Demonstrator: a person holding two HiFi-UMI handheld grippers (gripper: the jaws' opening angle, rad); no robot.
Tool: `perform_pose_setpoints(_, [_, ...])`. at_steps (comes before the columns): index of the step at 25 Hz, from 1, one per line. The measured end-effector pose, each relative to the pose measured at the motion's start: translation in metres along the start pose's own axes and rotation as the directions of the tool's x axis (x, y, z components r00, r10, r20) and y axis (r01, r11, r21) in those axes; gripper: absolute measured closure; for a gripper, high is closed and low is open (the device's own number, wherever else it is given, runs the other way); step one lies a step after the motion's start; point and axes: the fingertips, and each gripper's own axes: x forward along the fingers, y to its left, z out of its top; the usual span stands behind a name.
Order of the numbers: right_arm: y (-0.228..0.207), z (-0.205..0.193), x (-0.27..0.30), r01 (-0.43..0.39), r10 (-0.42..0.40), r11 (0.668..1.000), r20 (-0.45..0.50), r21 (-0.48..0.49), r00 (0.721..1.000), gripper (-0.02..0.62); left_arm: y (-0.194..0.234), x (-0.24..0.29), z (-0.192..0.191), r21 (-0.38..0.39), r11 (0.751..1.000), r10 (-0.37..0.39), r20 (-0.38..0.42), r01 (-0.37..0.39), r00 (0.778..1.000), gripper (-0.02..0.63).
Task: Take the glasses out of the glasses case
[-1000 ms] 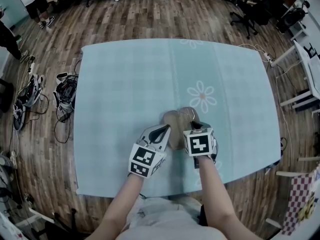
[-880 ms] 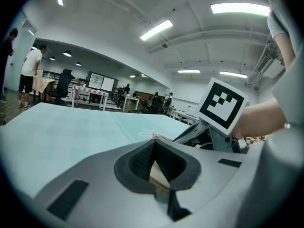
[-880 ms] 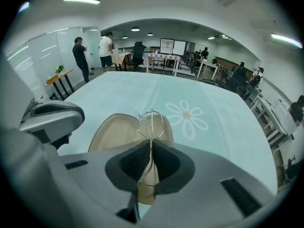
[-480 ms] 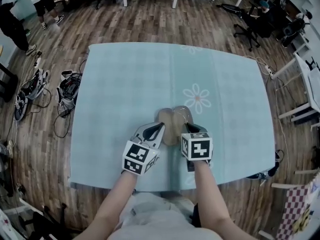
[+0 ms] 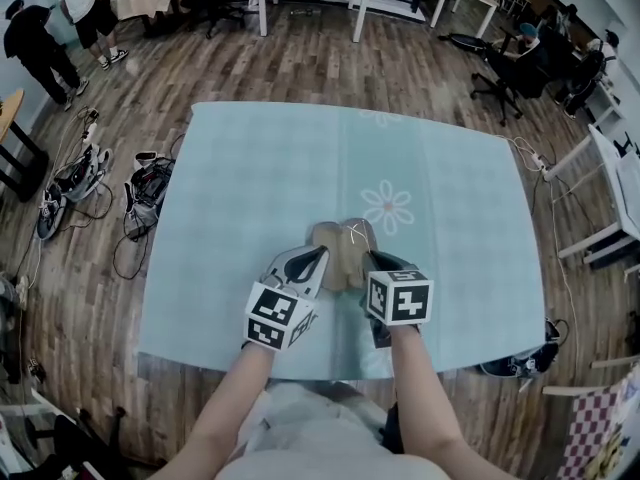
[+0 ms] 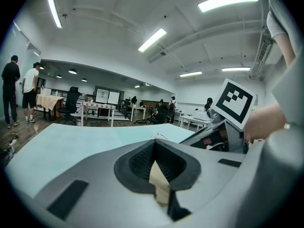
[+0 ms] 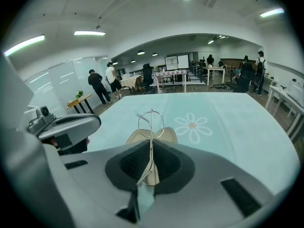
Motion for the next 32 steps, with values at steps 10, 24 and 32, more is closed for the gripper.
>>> perform_pose_setpoints(10, [0.023,0.024,-0.034,-0.107,0.115,0.993,0.170,-0.053,0.979,0.568,-0.004,-0.020,0.020,-0.004,0.997,0.075,0.066,-0.075,0.995,0.598])
perform_pose_setpoints(24, [0.031,0.056,-0.088,-0.119,0.169,0.982,0.394,-0.149,0.903,0.568,-0.026,-0.029,0.060,0.048,0.995,0.080,0.168,-0.089,0.983,0.598])
perform_pose_setpoints(32, [0.033,0.071,-0.110,-0.110,0.196,0.974,0.486,-0.200,0.852,0.568,-0.033,-0.028,0.080,0.083,0.993,0.059,0.214,-0.078,0.975,0.598])
